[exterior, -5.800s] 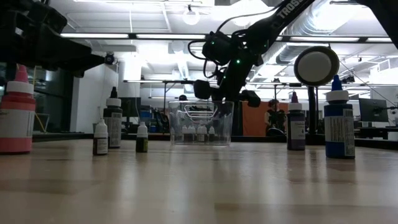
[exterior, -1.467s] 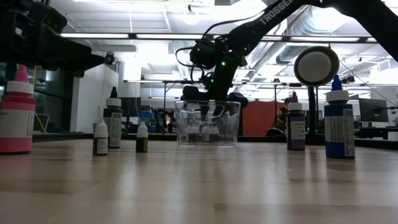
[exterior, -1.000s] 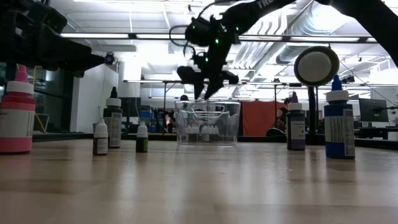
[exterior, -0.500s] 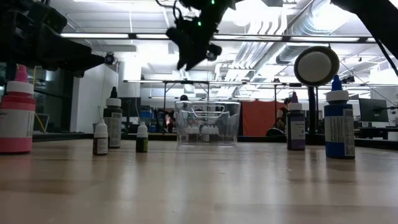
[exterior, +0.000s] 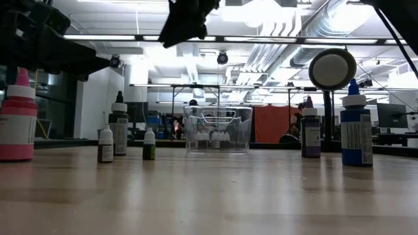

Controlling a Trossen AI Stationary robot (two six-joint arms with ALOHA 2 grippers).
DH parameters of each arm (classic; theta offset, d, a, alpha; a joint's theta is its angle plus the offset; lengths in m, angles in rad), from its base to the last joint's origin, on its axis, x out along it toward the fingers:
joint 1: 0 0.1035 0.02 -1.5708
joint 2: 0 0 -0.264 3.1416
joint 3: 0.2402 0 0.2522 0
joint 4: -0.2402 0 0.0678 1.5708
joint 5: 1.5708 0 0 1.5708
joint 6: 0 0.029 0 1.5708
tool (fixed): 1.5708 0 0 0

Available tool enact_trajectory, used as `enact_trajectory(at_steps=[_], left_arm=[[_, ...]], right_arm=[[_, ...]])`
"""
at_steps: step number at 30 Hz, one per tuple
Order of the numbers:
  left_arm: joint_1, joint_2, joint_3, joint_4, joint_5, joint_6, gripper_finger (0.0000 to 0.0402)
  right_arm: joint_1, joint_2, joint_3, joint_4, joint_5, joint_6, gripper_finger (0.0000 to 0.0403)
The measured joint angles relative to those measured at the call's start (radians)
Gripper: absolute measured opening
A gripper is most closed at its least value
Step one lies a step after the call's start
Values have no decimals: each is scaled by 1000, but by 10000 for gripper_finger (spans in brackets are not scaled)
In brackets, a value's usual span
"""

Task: Pick & Place food coloring
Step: Put the small food coloring bottle into the transparent bin

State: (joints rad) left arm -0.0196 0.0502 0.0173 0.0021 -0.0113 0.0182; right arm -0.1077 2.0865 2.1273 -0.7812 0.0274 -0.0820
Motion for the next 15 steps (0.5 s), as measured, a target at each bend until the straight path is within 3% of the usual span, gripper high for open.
enact_trajectory(at_steps=[10, 15], left_arm=[[0, 0, 0, 0, 0, 0, 239], [0, 0, 0, 0, 0, 0, 239]], right_arm=[[85, -18, 0, -3, -97, -50, 149], [117, -44, 2, -3, -81, -40, 149]])
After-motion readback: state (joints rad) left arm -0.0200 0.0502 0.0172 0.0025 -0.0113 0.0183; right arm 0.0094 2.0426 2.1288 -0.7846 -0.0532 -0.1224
